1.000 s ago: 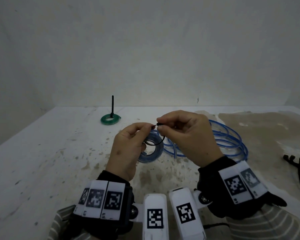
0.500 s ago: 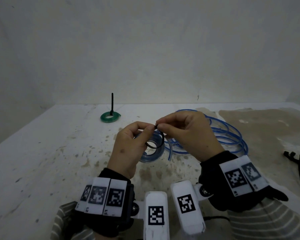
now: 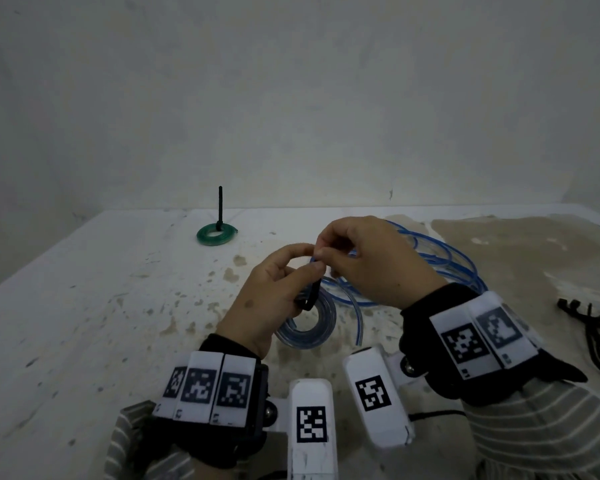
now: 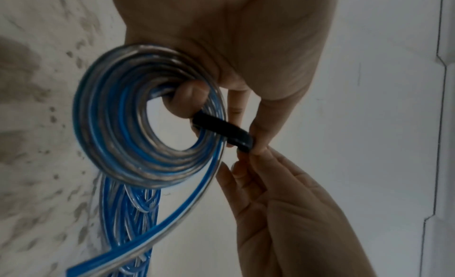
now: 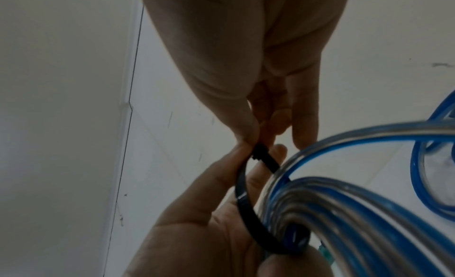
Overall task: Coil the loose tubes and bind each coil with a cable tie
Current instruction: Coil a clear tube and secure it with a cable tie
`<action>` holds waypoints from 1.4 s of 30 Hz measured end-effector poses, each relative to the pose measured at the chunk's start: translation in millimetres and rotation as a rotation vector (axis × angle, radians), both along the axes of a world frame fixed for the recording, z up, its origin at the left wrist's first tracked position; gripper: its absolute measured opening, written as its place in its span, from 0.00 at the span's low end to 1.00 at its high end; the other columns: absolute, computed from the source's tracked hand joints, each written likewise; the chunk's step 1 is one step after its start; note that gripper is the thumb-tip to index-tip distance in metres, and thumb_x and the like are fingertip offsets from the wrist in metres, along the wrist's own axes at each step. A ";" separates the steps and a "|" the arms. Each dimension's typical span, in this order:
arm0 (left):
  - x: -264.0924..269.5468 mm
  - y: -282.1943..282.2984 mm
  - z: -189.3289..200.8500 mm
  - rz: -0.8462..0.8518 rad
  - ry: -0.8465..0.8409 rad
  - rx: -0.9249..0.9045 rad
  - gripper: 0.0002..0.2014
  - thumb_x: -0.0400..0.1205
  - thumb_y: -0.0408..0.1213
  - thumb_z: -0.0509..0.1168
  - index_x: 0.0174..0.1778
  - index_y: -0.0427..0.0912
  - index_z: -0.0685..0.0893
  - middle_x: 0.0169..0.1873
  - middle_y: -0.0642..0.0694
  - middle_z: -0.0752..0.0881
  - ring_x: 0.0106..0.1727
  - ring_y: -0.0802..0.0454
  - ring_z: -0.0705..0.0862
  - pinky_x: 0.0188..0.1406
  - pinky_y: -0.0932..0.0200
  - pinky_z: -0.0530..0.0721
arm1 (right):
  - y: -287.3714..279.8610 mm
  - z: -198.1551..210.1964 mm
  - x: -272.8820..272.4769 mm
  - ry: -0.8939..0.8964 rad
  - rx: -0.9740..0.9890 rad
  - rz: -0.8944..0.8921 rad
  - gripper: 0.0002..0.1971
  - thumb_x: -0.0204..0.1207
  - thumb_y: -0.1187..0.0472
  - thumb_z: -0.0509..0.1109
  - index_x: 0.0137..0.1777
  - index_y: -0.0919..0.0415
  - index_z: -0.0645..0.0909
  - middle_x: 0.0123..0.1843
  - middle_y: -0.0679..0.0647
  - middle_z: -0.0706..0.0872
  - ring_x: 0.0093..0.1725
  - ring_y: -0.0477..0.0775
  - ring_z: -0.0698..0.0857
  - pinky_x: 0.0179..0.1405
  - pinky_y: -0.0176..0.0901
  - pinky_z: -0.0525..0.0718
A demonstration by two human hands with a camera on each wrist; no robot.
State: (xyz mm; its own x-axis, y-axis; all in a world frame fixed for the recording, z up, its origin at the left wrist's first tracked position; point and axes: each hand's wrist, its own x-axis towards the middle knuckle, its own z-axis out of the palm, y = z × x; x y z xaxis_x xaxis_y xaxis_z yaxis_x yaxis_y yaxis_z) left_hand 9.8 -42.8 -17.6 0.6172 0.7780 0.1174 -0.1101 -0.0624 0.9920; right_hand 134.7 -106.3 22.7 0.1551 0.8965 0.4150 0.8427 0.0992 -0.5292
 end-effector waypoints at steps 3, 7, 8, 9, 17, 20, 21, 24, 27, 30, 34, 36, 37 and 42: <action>1.1 -0.7 -0.4 0.005 0.017 0.014 0.09 0.80 0.33 0.64 0.49 0.54 0.84 0.24 0.52 0.75 0.20 0.62 0.73 0.20 0.68 0.70 | -0.1 1.4 0.1 -0.035 -0.018 -0.001 0.06 0.78 0.60 0.66 0.40 0.52 0.79 0.33 0.40 0.80 0.35 0.39 0.79 0.37 0.30 0.76; 0.8 -0.4 -1.1 0.004 -0.001 0.013 0.08 0.81 0.31 0.63 0.47 0.48 0.85 0.25 0.50 0.73 0.20 0.63 0.72 0.19 0.69 0.69 | 1.3 8.6 0.0 -0.055 -0.016 -0.043 0.07 0.78 0.61 0.65 0.38 0.52 0.79 0.33 0.40 0.79 0.33 0.39 0.79 0.33 0.24 0.73; 0.4 0.3 -1.4 0.000 -0.008 0.015 0.07 0.81 0.30 0.63 0.46 0.45 0.85 0.25 0.49 0.72 0.20 0.62 0.71 0.18 0.69 0.66 | 0.7 12.7 1.5 -0.021 0.006 -0.054 0.07 0.78 0.61 0.65 0.38 0.53 0.79 0.34 0.42 0.81 0.34 0.41 0.81 0.34 0.26 0.75; 0.0 0.9 -1.2 -0.006 -0.014 0.015 0.07 0.81 0.29 0.62 0.45 0.44 0.85 0.25 0.49 0.72 0.21 0.63 0.70 0.18 0.70 0.65 | -0.3 18.2 3.1 0.020 0.040 -0.062 0.07 0.78 0.62 0.65 0.38 0.53 0.78 0.34 0.45 0.82 0.34 0.45 0.82 0.35 0.30 0.78; -1.6 3.7 -2.5 0.051 -0.080 -0.045 0.06 0.81 0.29 0.62 0.43 0.42 0.83 0.22 0.52 0.76 0.20 0.63 0.71 0.17 0.71 0.65 | -7.2 12.2 4.9 0.383 0.093 0.017 0.05 0.77 0.60 0.68 0.39 0.53 0.80 0.36 0.51 0.85 0.32 0.46 0.84 0.39 0.45 0.87; -1.3 4.7 -1.6 0.115 -0.109 -0.065 0.06 0.82 0.29 0.61 0.43 0.43 0.81 0.22 0.50 0.75 0.18 0.63 0.69 0.21 0.67 0.65 | -5.7 -15.1 2.2 0.476 -0.149 0.010 0.16 0.74 0.38 0.60 0.47 0.47 0.80 0.51 0.53 0.87 0.52 0.53 0.86 0.57 0.56 0.84; -0.7 4.5 -1.3 0.132 -0.123 -0.078 0.06 0.82 0.29 0.61 0.43 0.43 0.81 0.23 0.49 0.75 0.17 0.62 0.69 0.24 0.64 0.65 | -5.0 -22.7 0.3 0.461 -0.218 0.038 0.24 0.71 0.30 0.55 0.50 0.46 0.81 0.55 0.51 0.86 0.56 0.51 0.85 0.60 0.54 0.81; -0.2 5.5 -1.7 0.166 -0.175 -0.130 0.07 0.82 0.29 0.60 0.44 0.43 0.80 0.24 0.50 0.76 0.16 0.62 0.67 0.28 0.60 0.63 | -5.3 -31.0 -8.2 0.623 -0.260 0.106 0.26 0.75 0.35 0.51 0.52 0.52 0.83 0.53 0.47 0.87 0.53 0.44 0.85 0.55 0.39 0.79; -0.7 9.3 -2.6 0.181 -0.229 -0.179 0.08 0.83 0.30 0.59 0.42 0.44 0.81 0.24 0.51 0.76 0.18 0.61 0.64 0.25 0.64 0.64 | -6.1 -32.0 -10.1 0.846 -0.195 0.112 0.18 0.82 0.49 0.56 0.46 0.58 0.84 0.45 0.56 0.87 0.44 0.51 0.85 0.55 0.56 0.83; 2.0 7.6 -3.6 0.169 -0.244 -0.182 0.07 0.83 0.31 0.59 0.42 0.44 0.80 0.25 0.50 0.76 0.18 0.60 0.64 0.20 0.69 0.64 | -3.4 -35.1 -11.6 0.837 -0.143 0.126 0.13 0.83 0.62 0.57 0.49 0.66 0.83 0.39 0.59 0.85 0.40 0.55 0.83 0.50 0.54 0.85; 5.0 5.0 -7.2 0.167 -0.171 -0.086 0.05 0.82 0.34 0.61 0.43 0.47 0.81 0.29 0.47 0.81 0.21 0.58 0.72 0.25 0.66 0.73 | -0.9 -37.0 -11.4 0.736 -0.067 0.105 0.12 0.82 0.69 0.58 0.50 0.64 0.84 0.33 0.54 0.84 0.32 0.46 0.81 0.37 0.37 0.84; 3.1 6.9 -9.0 0.169 -0.119 0.016 0.03 0.81 0.34 0.64 0.44 0.46 0.82 0.32 0.43 0.85 0.28 0.53 0.81 0.36 0.59 0.81 | -0.6 -37.9 -10.0 0.676 -0.047 0.100 0.13 0.81 0.69 0.59 0.47 0.59 0.85 0.34 0.58 0.85 0.34 0.51 0.81 0.42 0.48 0.84; 1.5 8.2 -9.6 0.166 -0.096 0.059 0.03 0.80 0.34 0.65 0.44 0.45 0.83 0.32 0.42 0.86 0.31 0.51 0.83 0.40 0.56 0.83 | -0.6 -38.1 -10.2 0.640 -0.040 0.094 0.13 0.81 0.69 0.60 0.46 0.57 0.85 0.35 0.59 0.86 0.35 0.52 0.82 0.45 0.53 0.83; 0.2 5.8 -8.7 0.070 -0.063 0.054 0.03 0.80 0.33 0.65 0.47 0.39 0.83 0.29 0.42 0.83 0.22 0.54 0.77 0.25 0.62 0.79 | -0.6 -42.2 -11.6 0.584 -0.024 0.064 0.05 0.81 0.63 0.62 0.54 0.58 0.77 0.36 0.64 0.87 0.33 0.61 0.83 0.41 0.52 0.81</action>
State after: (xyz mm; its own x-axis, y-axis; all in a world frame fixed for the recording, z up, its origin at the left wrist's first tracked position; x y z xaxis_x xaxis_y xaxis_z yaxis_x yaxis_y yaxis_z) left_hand 10.0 -37.0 -26.3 0.5515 0.8106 0.1971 -0.1658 -0.1250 0.9782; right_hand 123.1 -106.9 -19.5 0.2966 0.9199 0.2565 0.4039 0.1226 -0.9066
